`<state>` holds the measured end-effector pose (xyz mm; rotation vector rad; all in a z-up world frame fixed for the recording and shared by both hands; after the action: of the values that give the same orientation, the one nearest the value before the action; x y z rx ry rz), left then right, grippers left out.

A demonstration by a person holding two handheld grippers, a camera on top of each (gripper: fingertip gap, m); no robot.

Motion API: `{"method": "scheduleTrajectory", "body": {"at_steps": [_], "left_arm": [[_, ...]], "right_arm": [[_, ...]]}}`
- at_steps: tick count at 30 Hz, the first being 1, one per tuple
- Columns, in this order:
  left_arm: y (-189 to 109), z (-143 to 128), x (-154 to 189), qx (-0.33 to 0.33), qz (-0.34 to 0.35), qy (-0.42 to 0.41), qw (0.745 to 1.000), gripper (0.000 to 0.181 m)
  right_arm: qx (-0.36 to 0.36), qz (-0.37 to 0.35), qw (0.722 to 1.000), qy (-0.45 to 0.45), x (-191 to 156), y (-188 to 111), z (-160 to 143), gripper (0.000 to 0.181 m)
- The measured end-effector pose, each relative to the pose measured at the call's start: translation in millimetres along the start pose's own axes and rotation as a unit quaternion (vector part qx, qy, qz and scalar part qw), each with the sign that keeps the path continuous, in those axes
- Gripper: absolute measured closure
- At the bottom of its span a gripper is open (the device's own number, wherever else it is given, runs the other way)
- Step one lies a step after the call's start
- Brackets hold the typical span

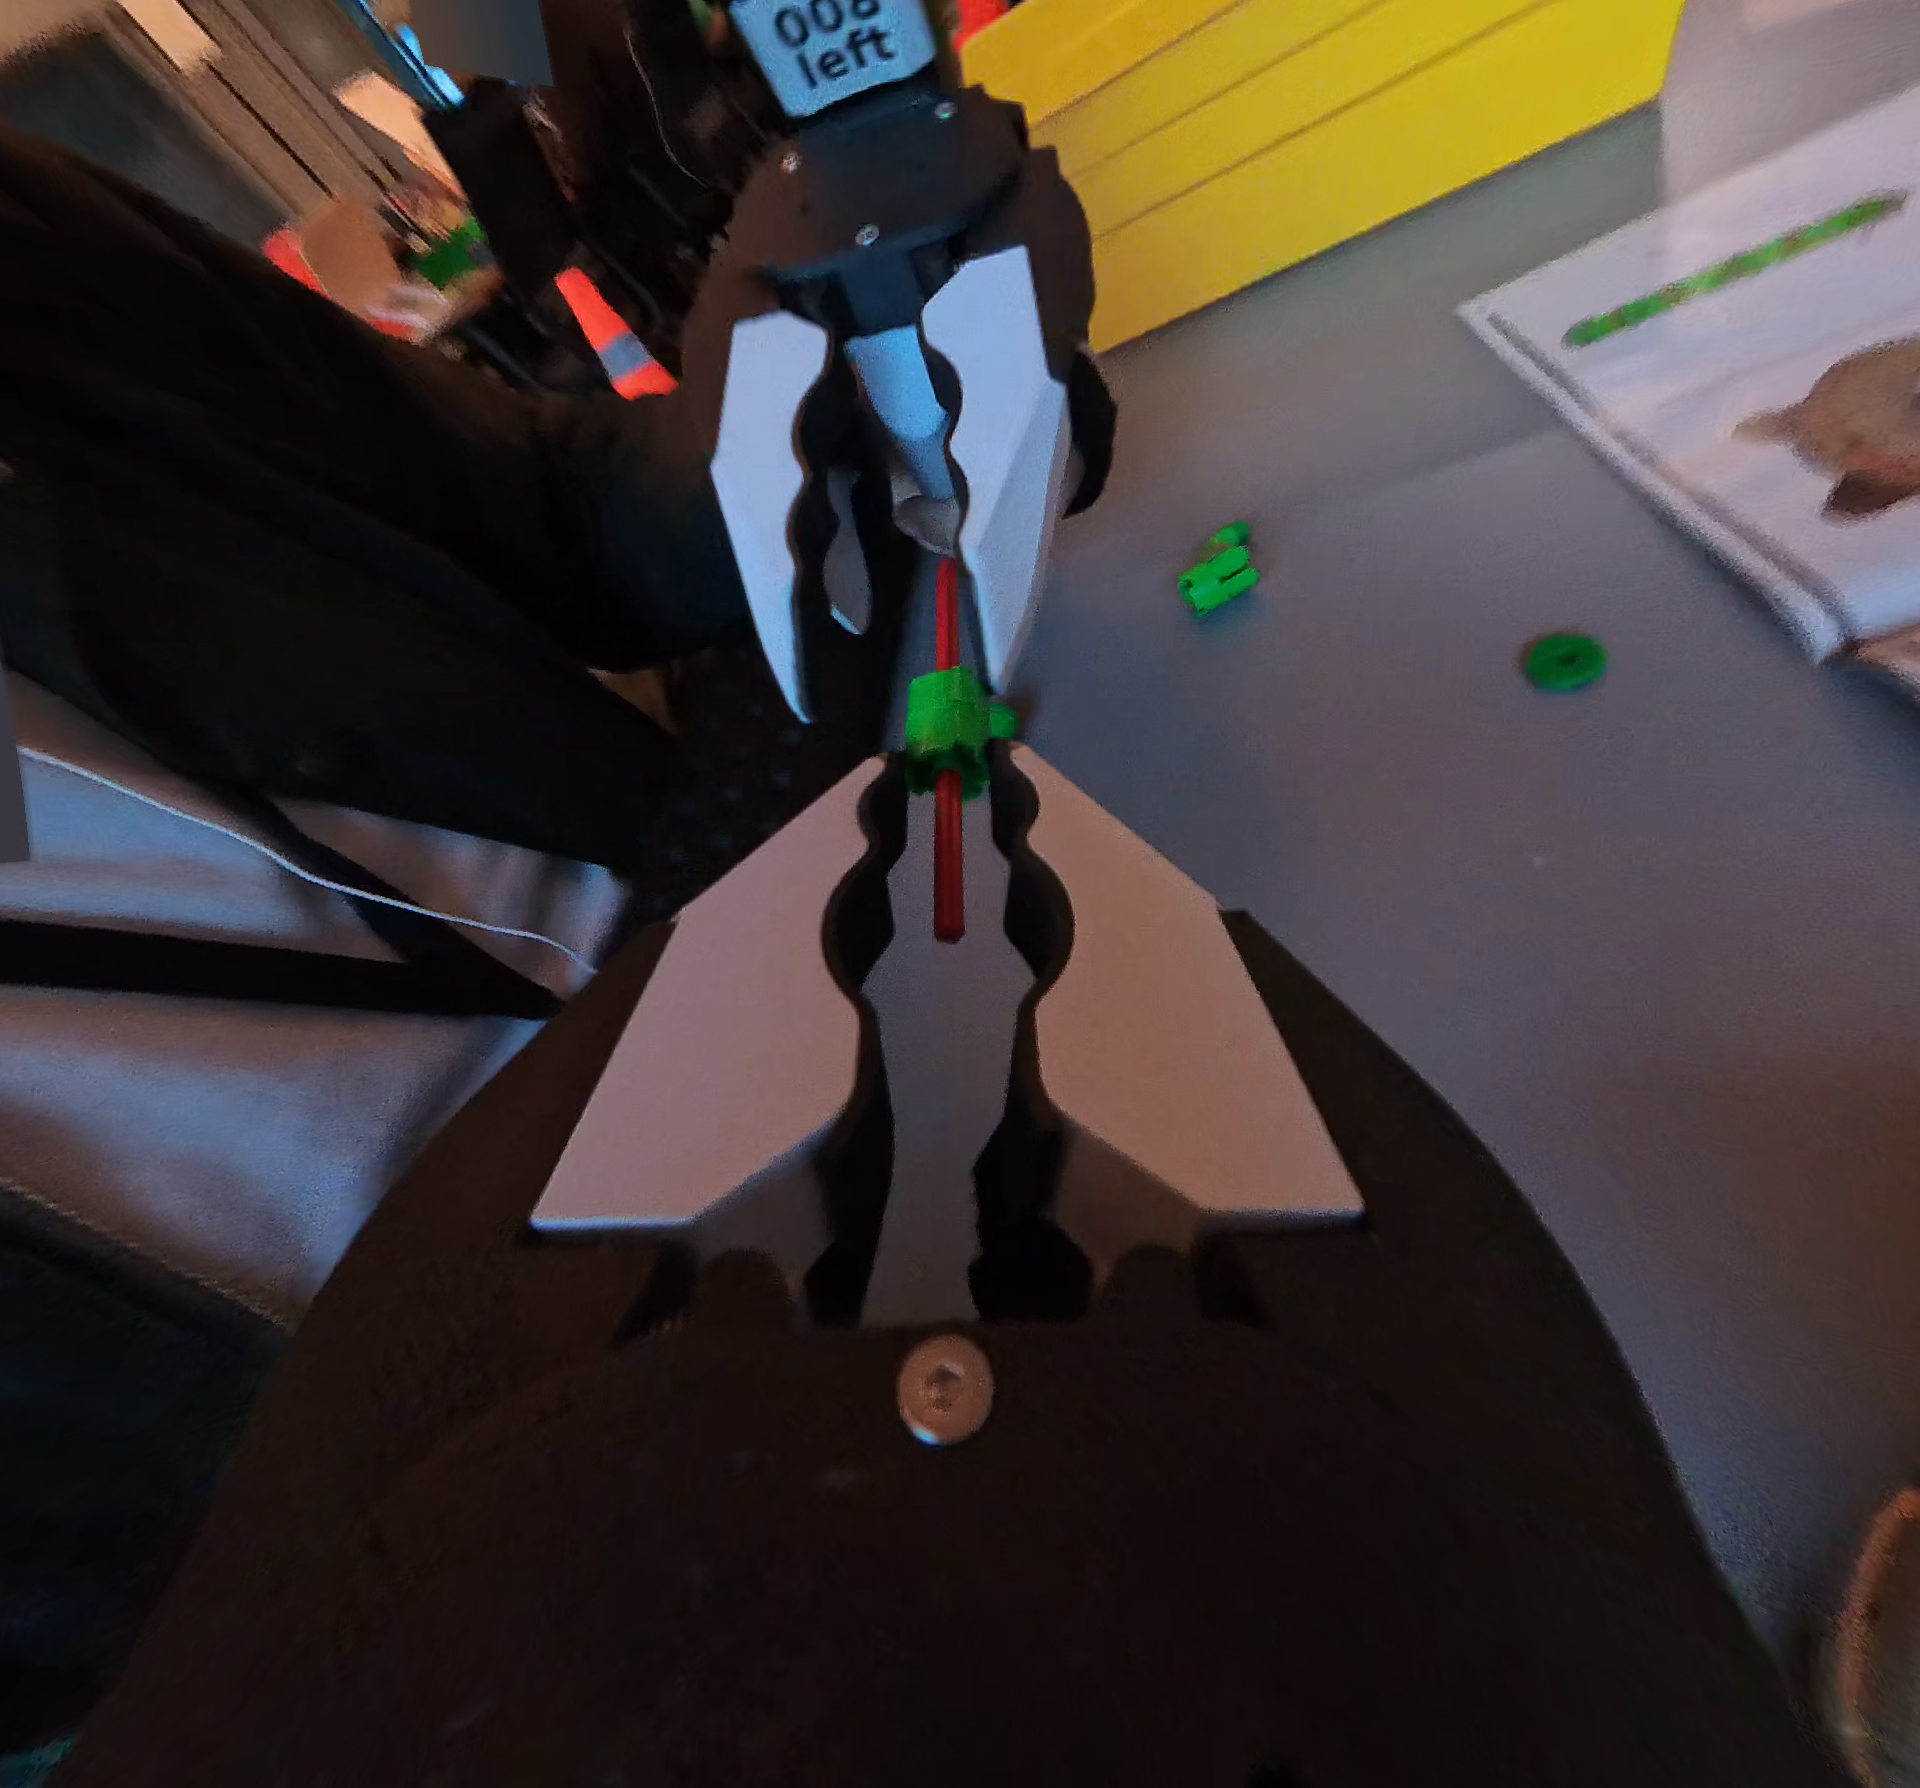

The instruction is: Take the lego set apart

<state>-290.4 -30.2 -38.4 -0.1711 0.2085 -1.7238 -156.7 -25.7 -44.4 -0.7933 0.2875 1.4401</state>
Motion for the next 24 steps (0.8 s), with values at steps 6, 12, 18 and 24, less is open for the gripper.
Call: {"method": "scheduleTrajectory", "body": {"at_steps": [6, 12, 18, 24], "left_arm": [[-7, -4, -13, 0.025, -0.004, -0.096, 0.995, 0.168], [-3, -10, -16, 0.02, -0.023, -0.143, 0.989, 0.167], [-4, -10, -16, 0.029, -0.042, -0.155, 0.987, 0.167], [-3, -10, -14, 0.019, -0.042, -0.147, 0.988, 0.167]], "right_arm": [[0.016, -0.082, 0.982, -0.167, -9, 7, 0, 0.166], [0.026, -0.122, 0.965, -0.231, -11, 10, 0, 0.166], [0.036, -0.109, 0.965, -0.234, -14, 10, 0, 0.166], [0.026, -0.121, 0.961, -0.246, -15, 14, -2, 0.165]]}}
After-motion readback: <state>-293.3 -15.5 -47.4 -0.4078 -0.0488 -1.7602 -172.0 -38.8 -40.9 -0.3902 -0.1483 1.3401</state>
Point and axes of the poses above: each gripper's, where its closed fingertips meet, y out along the fingers, z out of its top, x = y × z across the jaws, the point moved 7 cm from there along -y, back along the fingers, and after that the axes turned 13 degrees about y, right-handed, at the moved point
